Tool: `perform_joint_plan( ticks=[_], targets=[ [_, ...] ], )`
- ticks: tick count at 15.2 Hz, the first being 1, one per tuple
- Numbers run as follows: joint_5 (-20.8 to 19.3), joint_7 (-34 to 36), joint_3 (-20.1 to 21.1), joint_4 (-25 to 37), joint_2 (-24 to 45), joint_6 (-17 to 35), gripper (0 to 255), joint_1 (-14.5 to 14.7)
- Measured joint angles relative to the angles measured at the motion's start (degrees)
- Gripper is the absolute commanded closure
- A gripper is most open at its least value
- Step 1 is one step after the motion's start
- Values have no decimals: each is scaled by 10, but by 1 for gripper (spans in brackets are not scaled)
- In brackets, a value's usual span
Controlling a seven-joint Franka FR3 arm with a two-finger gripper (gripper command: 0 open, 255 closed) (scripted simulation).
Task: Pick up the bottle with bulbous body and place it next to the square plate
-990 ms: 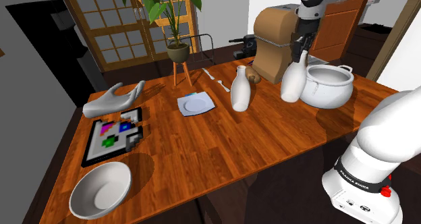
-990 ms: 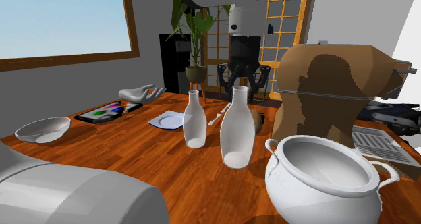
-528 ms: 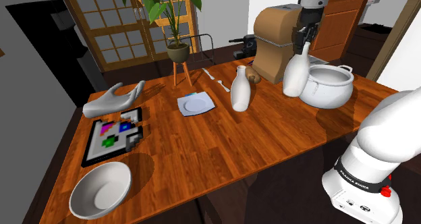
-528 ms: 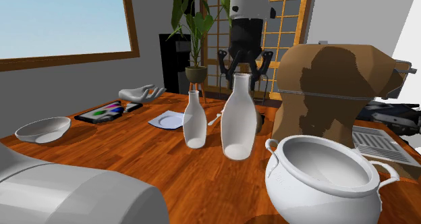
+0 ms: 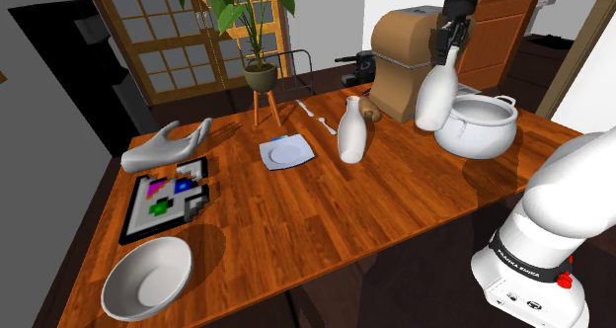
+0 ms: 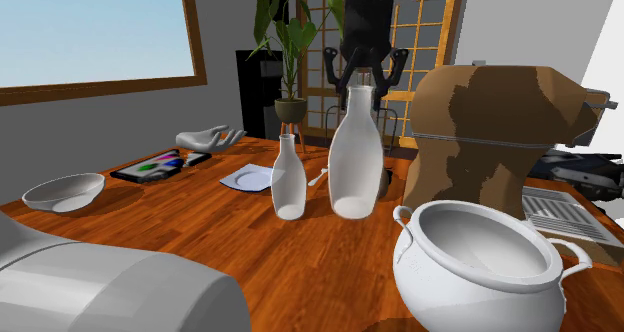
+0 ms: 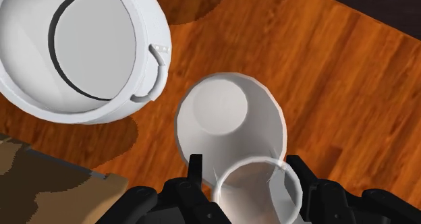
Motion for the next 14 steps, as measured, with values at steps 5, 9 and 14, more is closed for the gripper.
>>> perform_joint_plan(
  ticks=[5,9,14],
  targets=[
    [3,-1,4,42,3,-38,255,2],
    [7,-2,6,79,11,-68,255,4],
    [11,-7,6,128,24,-105,255,6]
  ],
)
